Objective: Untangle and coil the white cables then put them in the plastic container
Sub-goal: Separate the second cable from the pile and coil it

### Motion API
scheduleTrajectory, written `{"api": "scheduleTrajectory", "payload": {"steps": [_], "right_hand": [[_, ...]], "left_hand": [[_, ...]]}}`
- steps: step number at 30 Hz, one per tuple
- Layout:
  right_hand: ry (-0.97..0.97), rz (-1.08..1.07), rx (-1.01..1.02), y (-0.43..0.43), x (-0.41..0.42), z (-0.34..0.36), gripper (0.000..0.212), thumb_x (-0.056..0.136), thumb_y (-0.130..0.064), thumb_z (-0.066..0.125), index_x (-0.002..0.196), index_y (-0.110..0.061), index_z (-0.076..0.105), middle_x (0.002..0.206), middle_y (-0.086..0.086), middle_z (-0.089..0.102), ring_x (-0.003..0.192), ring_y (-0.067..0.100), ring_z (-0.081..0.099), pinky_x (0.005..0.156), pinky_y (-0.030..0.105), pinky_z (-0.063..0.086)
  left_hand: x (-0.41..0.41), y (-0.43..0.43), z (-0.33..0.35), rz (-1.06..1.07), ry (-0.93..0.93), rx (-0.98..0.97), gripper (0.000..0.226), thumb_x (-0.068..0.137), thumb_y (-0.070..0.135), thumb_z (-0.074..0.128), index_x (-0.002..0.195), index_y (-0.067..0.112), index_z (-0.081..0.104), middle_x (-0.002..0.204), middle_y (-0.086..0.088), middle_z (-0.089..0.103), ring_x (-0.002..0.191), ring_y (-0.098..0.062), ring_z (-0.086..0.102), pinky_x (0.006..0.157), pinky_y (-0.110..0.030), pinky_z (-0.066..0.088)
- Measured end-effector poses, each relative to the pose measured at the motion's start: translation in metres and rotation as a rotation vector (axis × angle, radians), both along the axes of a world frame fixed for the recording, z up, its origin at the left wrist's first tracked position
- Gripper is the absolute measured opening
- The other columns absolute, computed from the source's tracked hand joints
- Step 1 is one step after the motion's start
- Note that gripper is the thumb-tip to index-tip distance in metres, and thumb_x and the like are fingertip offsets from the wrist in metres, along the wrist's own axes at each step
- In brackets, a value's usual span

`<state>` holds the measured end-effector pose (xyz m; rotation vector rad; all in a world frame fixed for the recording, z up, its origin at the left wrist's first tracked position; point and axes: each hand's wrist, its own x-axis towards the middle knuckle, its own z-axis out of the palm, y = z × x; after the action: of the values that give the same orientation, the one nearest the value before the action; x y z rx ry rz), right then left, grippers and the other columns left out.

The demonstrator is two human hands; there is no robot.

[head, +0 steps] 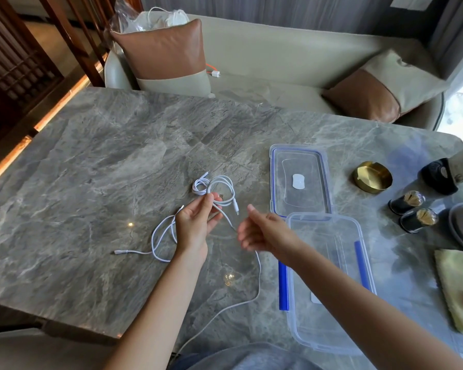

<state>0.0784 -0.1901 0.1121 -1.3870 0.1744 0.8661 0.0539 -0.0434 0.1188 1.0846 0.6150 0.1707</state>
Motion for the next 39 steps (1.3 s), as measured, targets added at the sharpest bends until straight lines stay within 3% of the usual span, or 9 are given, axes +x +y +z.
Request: {"api": "scheduleTrajectory", "payload": {"steps": [3, 5, 9, 12, 17, 21, 25, 31, 39], "right_hand": [[0.240, 0.113, 0.085, 0.006, -0.014, -0.008, 0.061, 0.096, -0.054, 0.030, 0.092, -0.010, 0.071, 0.083, 0.008, 0.075, 0.073, 0.017, 0.072, 0.059, 0.024, 0.056], [0.401, -0.060, 0.241, 0.010, -0.017, -0.011, 0.051, 0.097, -0.047, 0.034, 0.099, -0.009, 0.067, 0.089, 0.006, 0.075, 0.080, 0.016, 0.073, 0.063, 0.026, 0.058], [0.584, -0.520, 0.418, 0.014, -0.011, -0.010, 0.020, 0.096, -0.017, 0.048, 0.087, -0.008, 0.063, 0.066, 0.006, 0.072, 0.058, 0.014, 0.070, 0.055, 0.026, 0.059], [0.581, -0.584, 0.393, 0.016, -0.008, -0.010, 0.021, 0.096, -0.007, 0.045, 0.091, -0.014, 0.065, 0.058, 0.001, 0.069, 0.050, 0.010, 0.066, 0.054, 0.023, 0.057], [0.504, -0.507, 0.458, 0.013, -0.003, -0.002, 0.024, 0.096, -0.014, 0.040, 0.101, -0.012, 0.064, 0.082, -0.001, 0.063, 0.077, 0.013, 0.060, 0.077, 0.028, 0.051], [0.336, -0.256, 0.358, 0.009, -0.003, 0.005, 0.030, 0.100, -0.023, 0.036, 0.109, -0.010, 0.062, 0.072, -0.002, 0.059, 0.060, 0.008, 0.061, 0.059, 0.023, 0.056], [0.165, 0.056, 0.278, 0.006, -0.002, 0.017, 0.036, 0.100, -0.019, 0.036, 0.122, 0.004, 0.053, 0.077, 0.002, 0.061, 0.062, 0.010, 0.063, 0.065, 0.025, 0.059], [-0.155, 0.326, 0.067, 0.009, 0.004, 0.033, 0.037, 0.098, -0.031, 0.041, 0.094, -0.005, 0.067, 0.077, 0.002, 0.058, 0.075, 0.014, 0.059, 0.078, 0.031, 0.058], [-0.262, 0.259, 0.031, 0.009, 0.008, 0.028, 0.009, 0.092, -0.009, 0.055, 0.096, -0.006, 0.062, 0.084, 0.007, 0.064, 0.076, 0.014, 0.062, 0.071, 0.025, 0.057]], "left_hand": [[0.000, -0.004, 0.001, -0.009, -0.011, 0.004, 0.013, 0.091, 0.015, 0.055, 0.088, 0.011, 0.067, 0.074, 0.012, 0.071, 0.067, 0.003, 0.063, 0.066, -0.015, 0.054], [-0.001, -0.006, 0.000, -0.046, -0.001, 0.014, 0.016, 0.090, 0.015, 0.056, 0.096, 0.005, 0.067, 0.080, 0.007, 0.071, 0.068, 0.003, 0.063, 0.068, -0.016, 0.055], [-0.006, 0.003, -0.002, -0.105, 0.047, 0.054, 0.017, 0.089, 0.012, 0.057, 0.098, 0.003, 0.067, 0.076, 0.005, 0.070, 0.064, 0.000, 0.064, 0.064, -0.016, 0.056], [-0.011, 0.010, -0.003, -0.153, 0.068, 0.119, 0.015, 0.088, 0.010, 0.057, 0.095, 0.001, 0.067, 0.077, 0.002, 0.070, 0.059, 0.000, 0.063, 0.060, -0.015, 0.054], [-0.015, 0.017, 0.000, -0.196, 0.077, 0.107, 0.013, 0.089, 0.010, 0.056, 0.089, 0.007, 0.068, 0.071, 0.006, 0.071, 0.057, -0.002, 0.061, 0.060, -0.015, 0.055], [-0.016, 0.028, 0.006, -0.323, 0.079, 0.062, 0.015, 0.090, 0.011, 0.054, 0.084, 0.010, 0.068, 0.064, 0.006, 0.070, 0.057, -0.003, 0.061, 0.061, -0.017, 0.056], [-0.016, 0.041, 0.017, -0.496, 0.089, 0.119, 0.017, 0.090, 0.012, 0.054, 0.085, 0.010, 0.070, 0.073, -0.001, 0.073, 0.067, -0.007, 0.067, 0.062, -0.018, 0.056], [-0.015, 0.052, 0.028, -0.561, 0.115, 0.396, 0.015, 0.088, 0.008, 0.058, 0.084, 0.013, 0.071, 0.070, 0.003, 0.072, 0.065, -0.008, 0.064, 0.061, -0.018, 0.056], [-0.012, 0.051, 0.033, -0.670, 0.107, 0.475, 0.016, 0.091, 0.011, 0.054, 0.083, 0.013, 0.068, 0.078, -0.005, 0.067, 0.073, -0.010, 0.064, 0.074, -0.022, 0.056]]}}
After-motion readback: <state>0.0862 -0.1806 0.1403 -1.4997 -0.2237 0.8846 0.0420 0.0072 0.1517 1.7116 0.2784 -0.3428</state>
